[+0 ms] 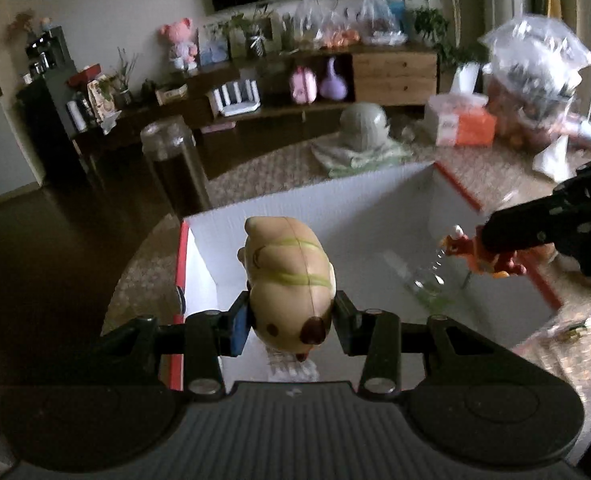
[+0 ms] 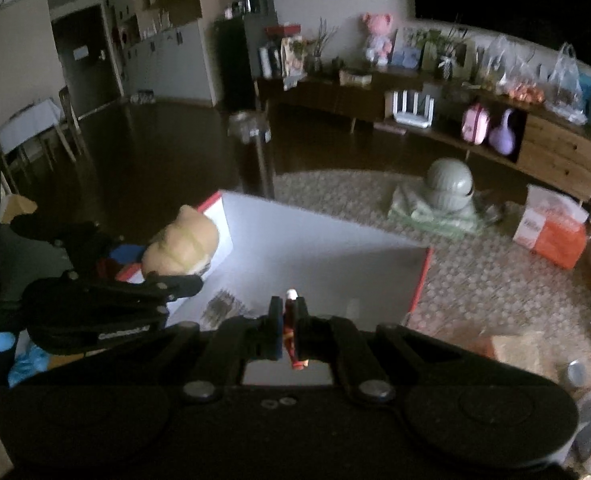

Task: Organize objects
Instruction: 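Carry the pig plush and red figurine over the red box with both grippers, then open both grippers to drop the pig plush and figurine into the box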

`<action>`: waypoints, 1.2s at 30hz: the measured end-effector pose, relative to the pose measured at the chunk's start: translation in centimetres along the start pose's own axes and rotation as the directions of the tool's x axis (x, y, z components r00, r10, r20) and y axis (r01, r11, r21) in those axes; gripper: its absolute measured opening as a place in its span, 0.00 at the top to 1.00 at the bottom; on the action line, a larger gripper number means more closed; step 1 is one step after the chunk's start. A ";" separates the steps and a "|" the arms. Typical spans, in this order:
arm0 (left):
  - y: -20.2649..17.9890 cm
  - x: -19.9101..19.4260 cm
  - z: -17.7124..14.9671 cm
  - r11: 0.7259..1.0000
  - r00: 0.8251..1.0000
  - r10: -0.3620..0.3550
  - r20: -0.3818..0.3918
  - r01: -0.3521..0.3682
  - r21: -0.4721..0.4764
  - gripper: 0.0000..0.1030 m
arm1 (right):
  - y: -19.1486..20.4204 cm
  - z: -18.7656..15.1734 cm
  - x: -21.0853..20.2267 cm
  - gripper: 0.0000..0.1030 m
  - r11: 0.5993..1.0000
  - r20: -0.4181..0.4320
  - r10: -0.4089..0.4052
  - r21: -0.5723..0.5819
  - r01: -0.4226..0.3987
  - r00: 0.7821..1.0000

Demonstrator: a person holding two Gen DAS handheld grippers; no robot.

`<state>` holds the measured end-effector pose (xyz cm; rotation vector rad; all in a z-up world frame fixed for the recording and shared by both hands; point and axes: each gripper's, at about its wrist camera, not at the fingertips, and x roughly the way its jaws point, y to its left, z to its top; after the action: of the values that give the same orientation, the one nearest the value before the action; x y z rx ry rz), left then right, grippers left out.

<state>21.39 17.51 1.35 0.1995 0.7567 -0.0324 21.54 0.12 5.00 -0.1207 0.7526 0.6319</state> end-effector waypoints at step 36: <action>-4.0 10.7 0.3 0.961 0.928 -0.047 -0.370 0.143 0.238 0.57 | -0.1 -3.8 8.6 0.85 0.999 -0.209 -0.035 0.031 0.042 0.977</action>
<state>28.97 13.97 -6.45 0.4284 1.1318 -0.1945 24.11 3.03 -3.52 -0.1705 0.9613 0.5740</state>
